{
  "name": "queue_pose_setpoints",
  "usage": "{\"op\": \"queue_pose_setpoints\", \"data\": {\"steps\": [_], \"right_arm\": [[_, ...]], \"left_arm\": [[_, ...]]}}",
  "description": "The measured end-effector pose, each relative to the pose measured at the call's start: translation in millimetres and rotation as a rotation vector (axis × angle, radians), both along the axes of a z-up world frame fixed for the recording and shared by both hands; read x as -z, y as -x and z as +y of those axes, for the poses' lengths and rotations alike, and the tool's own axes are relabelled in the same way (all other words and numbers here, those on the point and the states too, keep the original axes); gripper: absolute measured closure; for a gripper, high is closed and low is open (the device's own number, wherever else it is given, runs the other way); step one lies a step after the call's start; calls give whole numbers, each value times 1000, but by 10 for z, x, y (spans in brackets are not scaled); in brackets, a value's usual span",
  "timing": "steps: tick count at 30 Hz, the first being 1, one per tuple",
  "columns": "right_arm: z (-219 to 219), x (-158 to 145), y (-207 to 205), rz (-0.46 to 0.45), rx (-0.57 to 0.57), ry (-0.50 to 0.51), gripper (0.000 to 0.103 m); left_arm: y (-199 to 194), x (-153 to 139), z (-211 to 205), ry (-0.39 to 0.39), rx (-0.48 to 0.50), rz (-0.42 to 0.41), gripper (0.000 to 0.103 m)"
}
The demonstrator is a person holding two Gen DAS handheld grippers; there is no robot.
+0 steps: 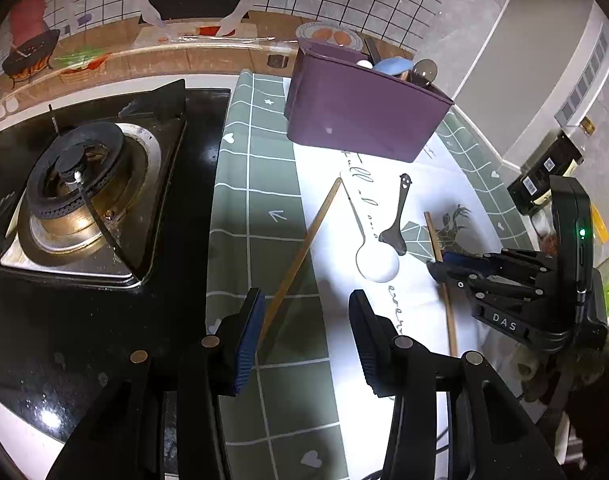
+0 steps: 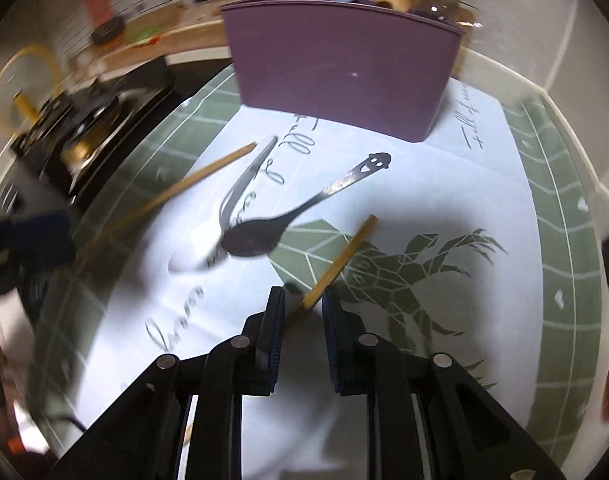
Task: Organize utensils
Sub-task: 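Grasp a wooden chopstick with the right tool while the left tool grasps the white plastic spoon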
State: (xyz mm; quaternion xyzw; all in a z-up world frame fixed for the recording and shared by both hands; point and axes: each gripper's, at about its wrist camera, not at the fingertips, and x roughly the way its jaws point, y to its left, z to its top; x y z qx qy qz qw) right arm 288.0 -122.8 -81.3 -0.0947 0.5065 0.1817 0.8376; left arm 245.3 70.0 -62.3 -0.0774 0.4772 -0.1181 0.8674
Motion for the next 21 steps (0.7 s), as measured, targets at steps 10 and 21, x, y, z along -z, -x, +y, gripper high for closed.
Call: {"op": "queue_pose_setpoints", "data": {"steps": [10,21], "right_arm": [[-108,8,-302,-1,83,-53,92],[-353,-335,55,-88,138,-30,98]], "left_arm": [[171,64,10,68,-84,28,58],[255,-2,-362,32,28,-13,58]]}}
